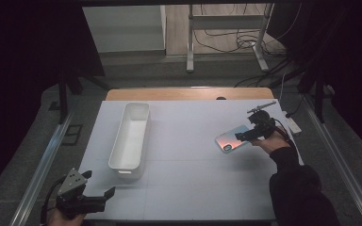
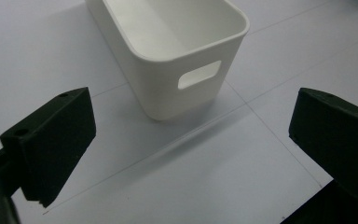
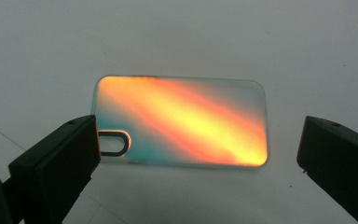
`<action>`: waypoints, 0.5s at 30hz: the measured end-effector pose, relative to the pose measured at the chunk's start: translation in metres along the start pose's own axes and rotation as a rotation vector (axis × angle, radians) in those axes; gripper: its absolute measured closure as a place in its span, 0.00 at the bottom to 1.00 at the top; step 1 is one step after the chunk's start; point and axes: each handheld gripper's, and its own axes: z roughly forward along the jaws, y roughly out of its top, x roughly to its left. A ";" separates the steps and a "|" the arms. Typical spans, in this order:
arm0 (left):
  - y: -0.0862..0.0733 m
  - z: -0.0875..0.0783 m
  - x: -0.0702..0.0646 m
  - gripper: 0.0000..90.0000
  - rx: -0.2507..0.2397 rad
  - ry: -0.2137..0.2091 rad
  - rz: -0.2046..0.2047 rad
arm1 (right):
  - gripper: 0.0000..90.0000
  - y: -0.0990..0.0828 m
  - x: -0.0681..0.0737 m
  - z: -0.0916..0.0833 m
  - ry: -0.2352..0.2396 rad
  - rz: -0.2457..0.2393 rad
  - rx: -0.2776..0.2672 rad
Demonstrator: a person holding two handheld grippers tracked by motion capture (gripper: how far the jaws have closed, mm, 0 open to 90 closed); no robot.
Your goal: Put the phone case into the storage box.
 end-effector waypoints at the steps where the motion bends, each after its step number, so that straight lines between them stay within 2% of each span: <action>1: 0.000 0.000 0.000 0.01 0.000 0.000 0.000 | 0.00 0.000 0.000 0.000 0.000 0.000 0.000; 3: 0.000 0.000 0.000 0.01 0.000 0.000 0.000 | 0.00 0.002 0.000 0.003 0.008 0.003 0.006; 6: 0.000 0.000 0.000 0.01 0.000 0.000 0.000 | 0.06 0.005 0.000 0.005 0.019 0.002 0.016; 9: 0.000 0.000 0.000 0.01 0.000 0.001 0.002 | 0.17 0.008 0.000 0.007 0.019 0.002 0.021; 11: 0.000 0.000 0.000 0.01 0.000 0.001 0.002 | 0.31 0.010 0.001 0.008 0.006 0.003 0.027; 12: 0.000 0.000 0.000 0.01 0.000 0.001 0.002 | 0.31 0.010 0.001 0.008 0.006 0.003 0.027; 15: 0.000 0.000 0.000 0.01 0.001 0.001 0.004 | 0.49 0.012 0.001 0.009 -0.016 0.003 0.033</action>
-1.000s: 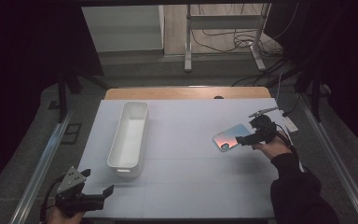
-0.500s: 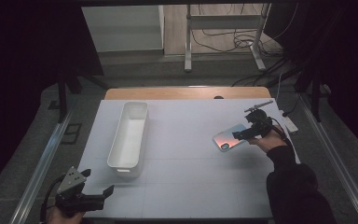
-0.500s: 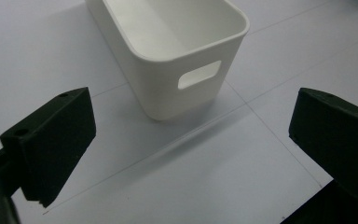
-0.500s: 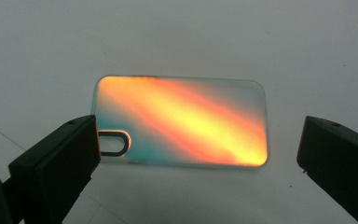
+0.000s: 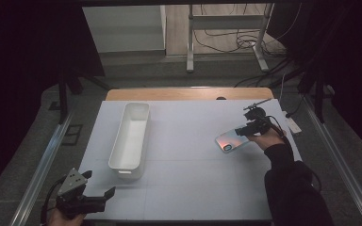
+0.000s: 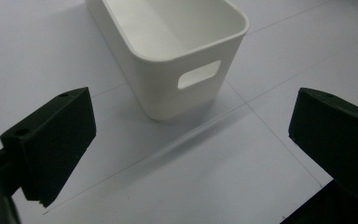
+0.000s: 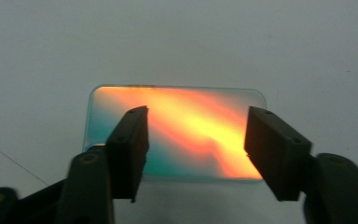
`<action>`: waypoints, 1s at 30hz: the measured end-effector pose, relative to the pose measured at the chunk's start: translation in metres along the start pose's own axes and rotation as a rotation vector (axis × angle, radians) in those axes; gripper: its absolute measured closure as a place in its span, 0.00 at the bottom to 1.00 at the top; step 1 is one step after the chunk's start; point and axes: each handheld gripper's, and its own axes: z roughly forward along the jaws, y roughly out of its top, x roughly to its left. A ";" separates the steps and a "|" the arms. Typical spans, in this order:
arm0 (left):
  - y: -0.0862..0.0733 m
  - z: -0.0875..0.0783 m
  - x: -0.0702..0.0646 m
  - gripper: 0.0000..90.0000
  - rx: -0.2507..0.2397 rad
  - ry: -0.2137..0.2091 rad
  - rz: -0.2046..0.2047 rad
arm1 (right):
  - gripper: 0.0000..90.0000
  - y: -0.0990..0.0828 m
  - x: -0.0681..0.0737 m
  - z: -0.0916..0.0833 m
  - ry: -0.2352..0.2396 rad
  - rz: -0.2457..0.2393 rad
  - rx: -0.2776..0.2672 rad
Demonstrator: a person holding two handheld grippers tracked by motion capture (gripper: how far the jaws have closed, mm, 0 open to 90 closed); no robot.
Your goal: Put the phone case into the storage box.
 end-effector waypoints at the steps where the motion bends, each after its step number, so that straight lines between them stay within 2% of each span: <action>1: 0.000 0.000 0.000 0.01 0.000 0.000 0.000 | 0.56 0.001 0.000 0.001 -0.007 -0.014 0.005; 6: 0.000 0.000 0.000 0.02 0.000 0.000 0.000 | 0.80 0.003 -0.001 0.005 -0.001 -0.034 0.011; 7: 0.000 0.000 0.000 0.02 0.000 0.000 0.000 | 0.80 0.003 -0.001 0.005 -0.001 -0.034 0.011; 8: 0.000 0.000 0.000 0.02 0.001 0.000 0.001 | 0.90 0.003 -0.001 0.007 0.007 -0.044 0.015; 9: 0.000 0.000 0.000 0.02 0.001 0.000 0.001 | 0.90 0.003 -0.001 0.007 0.007 -0.044 0.015; 11: 0.000 0.000 0.000 0.02 0.001 0.000 0.001 | 0.99 0.004 -0.001 0.009 0.006 -0.059 0.014; 17: 0.000 0.000 0.000 0.02 0.002 0.001 0.002 | 0.99 0.007 -0.004 0.020 0.012 -0.041 0.022; 30: 0.000 0.000 0.000 0.02 0.004 0.001 0.000 | 0.99 0.014 -0.017 0.047 -0.035 0.001 0.026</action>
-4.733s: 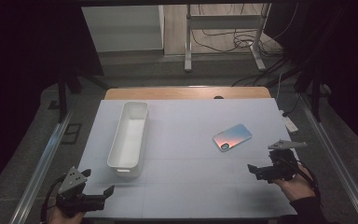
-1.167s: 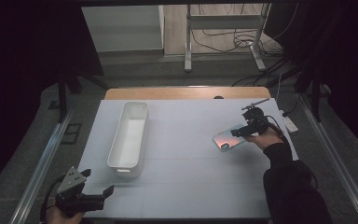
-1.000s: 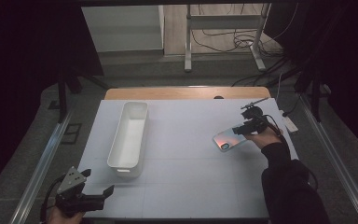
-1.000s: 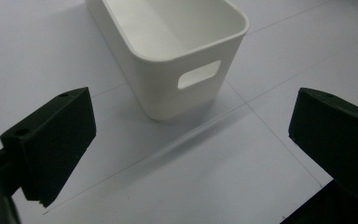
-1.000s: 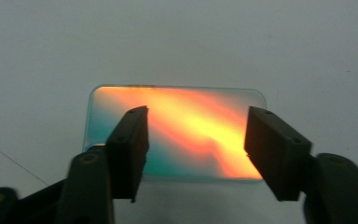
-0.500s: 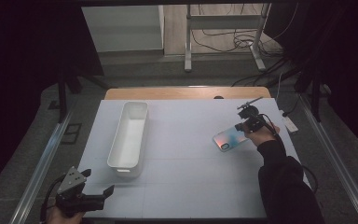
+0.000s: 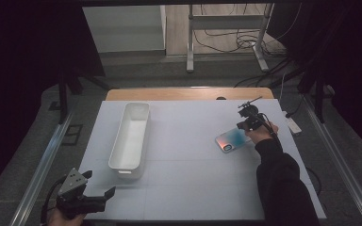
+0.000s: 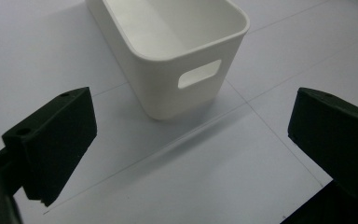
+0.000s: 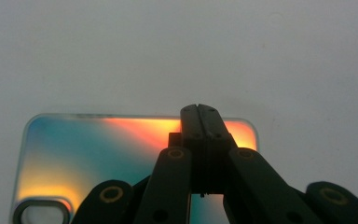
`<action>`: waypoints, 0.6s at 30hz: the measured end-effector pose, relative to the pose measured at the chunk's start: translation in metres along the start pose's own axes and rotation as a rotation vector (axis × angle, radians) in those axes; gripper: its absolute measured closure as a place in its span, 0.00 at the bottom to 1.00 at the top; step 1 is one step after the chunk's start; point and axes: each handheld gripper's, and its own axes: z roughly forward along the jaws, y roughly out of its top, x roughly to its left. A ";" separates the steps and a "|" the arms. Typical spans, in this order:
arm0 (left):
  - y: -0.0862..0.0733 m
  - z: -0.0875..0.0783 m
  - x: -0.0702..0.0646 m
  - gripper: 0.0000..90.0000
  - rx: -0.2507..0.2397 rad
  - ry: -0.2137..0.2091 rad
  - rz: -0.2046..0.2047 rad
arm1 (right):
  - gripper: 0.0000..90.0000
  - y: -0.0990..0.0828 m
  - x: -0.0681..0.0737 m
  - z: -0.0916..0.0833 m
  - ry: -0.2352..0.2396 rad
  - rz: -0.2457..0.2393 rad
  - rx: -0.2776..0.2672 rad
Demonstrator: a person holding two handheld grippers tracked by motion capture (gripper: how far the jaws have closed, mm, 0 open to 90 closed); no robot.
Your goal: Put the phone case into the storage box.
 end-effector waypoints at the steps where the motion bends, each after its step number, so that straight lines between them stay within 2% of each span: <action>1: 0.000 0.000 0.000 0.02 0.000 0.001 0.001 | 0.99 0.000 -0.001 0.001 -0.001 0.004 -0.003; 11: 0.000 0.000 0.000 0.02 0.001 -0.001 -0.002 | 0.99 0.003 -0.008 0.014 -0.012 0.038 0.000; 18: 0.000 0.000 0.000 0.02 0.000 -0.002 -0.002 | 0.99 0.010 -0.010 0.019 -0.029 0.032 0.007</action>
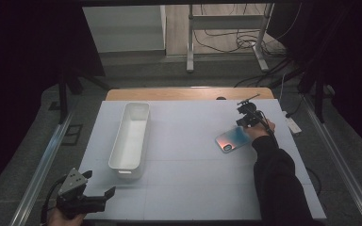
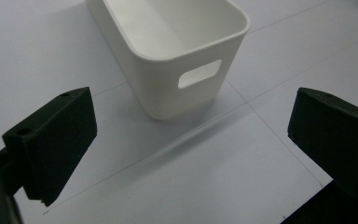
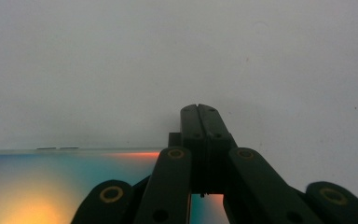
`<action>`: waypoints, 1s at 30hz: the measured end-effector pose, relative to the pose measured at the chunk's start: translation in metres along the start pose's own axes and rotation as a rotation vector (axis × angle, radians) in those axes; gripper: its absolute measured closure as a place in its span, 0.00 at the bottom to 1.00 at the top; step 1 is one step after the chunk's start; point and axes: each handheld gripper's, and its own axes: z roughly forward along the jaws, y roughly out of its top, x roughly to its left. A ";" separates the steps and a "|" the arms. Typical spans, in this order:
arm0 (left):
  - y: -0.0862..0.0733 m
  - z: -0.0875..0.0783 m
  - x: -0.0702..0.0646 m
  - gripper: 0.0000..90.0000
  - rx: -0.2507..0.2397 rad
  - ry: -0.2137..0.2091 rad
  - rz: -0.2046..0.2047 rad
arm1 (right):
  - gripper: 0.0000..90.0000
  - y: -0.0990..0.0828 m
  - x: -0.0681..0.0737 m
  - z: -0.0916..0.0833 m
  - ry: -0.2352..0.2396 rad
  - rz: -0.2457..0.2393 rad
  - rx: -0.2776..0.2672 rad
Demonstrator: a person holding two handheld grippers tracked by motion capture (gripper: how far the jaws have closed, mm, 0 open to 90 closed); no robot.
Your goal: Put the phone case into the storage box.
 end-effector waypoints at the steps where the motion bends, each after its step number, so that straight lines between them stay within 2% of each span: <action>1: 0.000 0.000 0.000 0.02 0.000 0.000 0.000 | 0.99 0.000 0.000 0.000 0.000 0.000 0.000; 14: 0.000 0.000 0.000 0.02 -0.001 0.001 0.000 | 0.99 0.000 -0.001 0.009 0.001 0.003 0.019; 30: 0.000 0.000 0.000 0.02 0.002 0.003 -0.001 | 0.99 -0.014 -0.008 -0.003 0.032 0.001 0.069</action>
